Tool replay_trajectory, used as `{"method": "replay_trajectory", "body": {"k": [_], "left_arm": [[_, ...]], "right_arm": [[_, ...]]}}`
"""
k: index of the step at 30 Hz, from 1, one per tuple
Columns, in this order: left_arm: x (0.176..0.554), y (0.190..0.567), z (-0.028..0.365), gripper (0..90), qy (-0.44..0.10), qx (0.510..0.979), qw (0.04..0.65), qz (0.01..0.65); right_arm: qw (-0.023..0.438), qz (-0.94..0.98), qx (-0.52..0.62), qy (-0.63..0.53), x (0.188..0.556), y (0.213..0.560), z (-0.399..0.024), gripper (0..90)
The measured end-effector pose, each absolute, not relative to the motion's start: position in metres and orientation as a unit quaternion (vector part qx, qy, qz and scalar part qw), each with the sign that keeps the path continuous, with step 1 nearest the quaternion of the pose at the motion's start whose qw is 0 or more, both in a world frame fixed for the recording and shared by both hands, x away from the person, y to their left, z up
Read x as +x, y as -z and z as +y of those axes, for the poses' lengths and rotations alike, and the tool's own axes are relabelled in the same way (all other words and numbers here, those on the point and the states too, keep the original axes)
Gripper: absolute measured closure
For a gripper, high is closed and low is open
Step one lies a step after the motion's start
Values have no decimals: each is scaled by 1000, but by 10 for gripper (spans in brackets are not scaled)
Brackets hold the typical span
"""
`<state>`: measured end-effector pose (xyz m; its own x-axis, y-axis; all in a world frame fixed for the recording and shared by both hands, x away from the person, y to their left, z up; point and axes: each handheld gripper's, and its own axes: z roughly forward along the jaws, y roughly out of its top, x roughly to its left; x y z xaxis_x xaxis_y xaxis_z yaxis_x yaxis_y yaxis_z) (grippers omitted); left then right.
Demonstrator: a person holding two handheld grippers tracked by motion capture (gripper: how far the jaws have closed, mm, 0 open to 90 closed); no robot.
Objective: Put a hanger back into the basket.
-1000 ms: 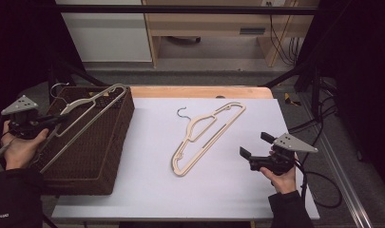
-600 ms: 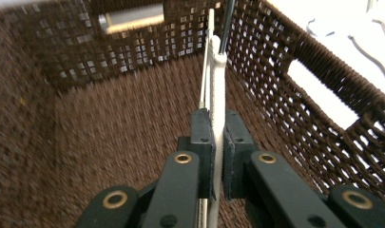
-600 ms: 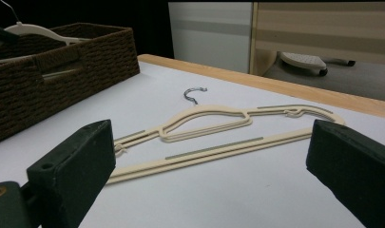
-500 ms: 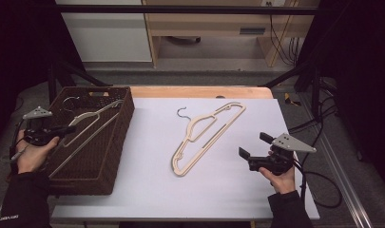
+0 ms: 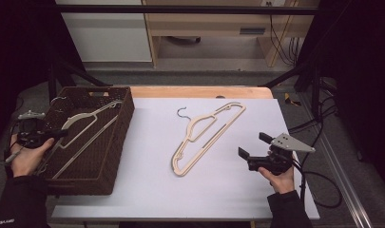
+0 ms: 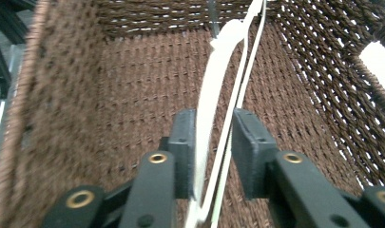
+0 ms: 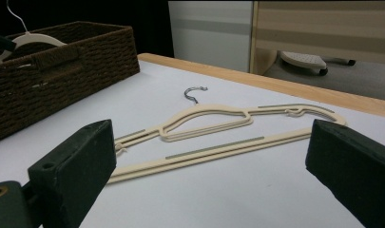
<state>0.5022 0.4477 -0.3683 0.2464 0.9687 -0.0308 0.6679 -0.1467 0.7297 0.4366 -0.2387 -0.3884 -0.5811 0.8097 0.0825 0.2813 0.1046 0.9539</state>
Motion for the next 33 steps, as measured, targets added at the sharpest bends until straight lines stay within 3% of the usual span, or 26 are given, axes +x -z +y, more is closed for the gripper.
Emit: {"method": "replay_trajectory", "body": {"k": [6, 12, 26, 33], "left_arm": [[483, 359, 459, 616, -248, 694, 350, 577], [462, 342, 454, 559, -274, 679, 406, 546], [436, 308, 372, 154, -307, 653, 528, 447], [437, 310, 330, 98, -287, 658, 555, 419]], "right_arm": [[242, 704, 388, -544, 437, 389, -237, 33], [245, 700, 388, -548, 436, 387, -240, 34], [249, 697, 392, -546, 436, 387, -242, 33], [251, 696, 393, -546, 436, 387, -243, 33]]}}
